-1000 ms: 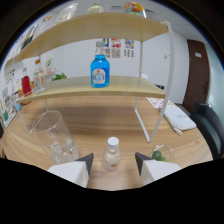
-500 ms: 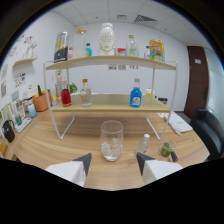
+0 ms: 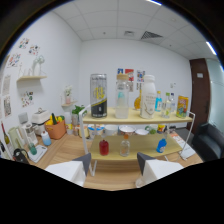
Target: Make me a cup of Mojito.
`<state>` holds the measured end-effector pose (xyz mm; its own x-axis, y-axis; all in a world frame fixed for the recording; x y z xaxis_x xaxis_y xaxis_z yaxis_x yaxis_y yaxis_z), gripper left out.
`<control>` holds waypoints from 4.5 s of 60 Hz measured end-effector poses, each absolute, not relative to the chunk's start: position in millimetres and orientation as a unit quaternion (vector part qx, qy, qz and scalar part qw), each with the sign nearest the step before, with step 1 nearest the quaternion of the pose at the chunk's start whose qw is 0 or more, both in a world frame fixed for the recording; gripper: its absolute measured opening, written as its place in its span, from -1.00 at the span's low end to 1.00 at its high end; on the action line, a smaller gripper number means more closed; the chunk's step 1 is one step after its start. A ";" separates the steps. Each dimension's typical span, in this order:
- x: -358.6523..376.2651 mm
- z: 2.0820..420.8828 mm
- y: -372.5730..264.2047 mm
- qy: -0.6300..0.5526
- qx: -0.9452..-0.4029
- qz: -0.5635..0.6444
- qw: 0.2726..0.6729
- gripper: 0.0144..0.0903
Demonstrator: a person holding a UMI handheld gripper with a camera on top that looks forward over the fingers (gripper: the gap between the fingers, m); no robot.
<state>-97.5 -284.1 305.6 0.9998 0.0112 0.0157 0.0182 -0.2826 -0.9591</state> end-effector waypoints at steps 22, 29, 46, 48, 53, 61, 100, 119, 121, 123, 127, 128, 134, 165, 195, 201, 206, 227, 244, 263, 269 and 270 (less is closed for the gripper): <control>-161.3 394.9 -187.2 -0.017 -0.764 0.014 0.645 0.89; -162.9 401.1 -150.6 -0.008 -0.762 0.014 0.647 0.89; -155.3 407.2 -95.7 0.018 -0.765 0.004 0.644 0.43; -151.4 407.4 -94.2 0.023 -0.764 -0.003 0.645 0.25; -146.9 408.5 -92.0 0.026 -0.761 -0.006 0.648 0.04; -149.0 409.3 -94.4 0.019 -0.761 -0.003 0.649 0.00; -95.8 332.1 -226.2 0.012 -0.777 0.019 0.629 -0.06; -61.8 200.0 -228.7 0.102 -0.805 0.077 0.580 -0.06; -60.2 193.1 -228.1 0.113 -0.803 0.087 0.578 -0.06; -60.1 188.4 -227.5 0.124 -0.802 0.102 0.575 -0.06; -58.6 181.8 -227.2 0.163 -0.796 0.143 0.566 -0.06; -58.4 181.7 -227.3 0.174 -0.793 0.158 0.563 -0.06; -54.5 185.1 -225.6 0.240 -0.767 0.226 0.550 -0.05; -12.9 216.3 -204.0 0.550 -0.458 0.592 0.372 -0.07; -4.3 232.3 -208.9 0.519 -0.486 0.574 0.407 -0.05; -12.8 254.3 -209.5 0.397 -0.601 0.452 0.526 -0.05; -24.3 272.4 -209.0 0.283 -0.660 0.348 0.603 -0.05; -77.1 188.6 -191.5 0.027 -0.763 0.071 0.642 -0.06; -86.7 109.8 -185.8 -0.002 -0.804 0.039 0.594 -0.06; -87.2 77.8 -189.2 -0.006 -0.813 0.031 0.582 -0.02; -87.4 78.2 -191.4 -0.006 -0.806 0.025 0.591 0.01; -87.3 78.1 -192.0 -0.006 -0.806 0.024 0.592 0.02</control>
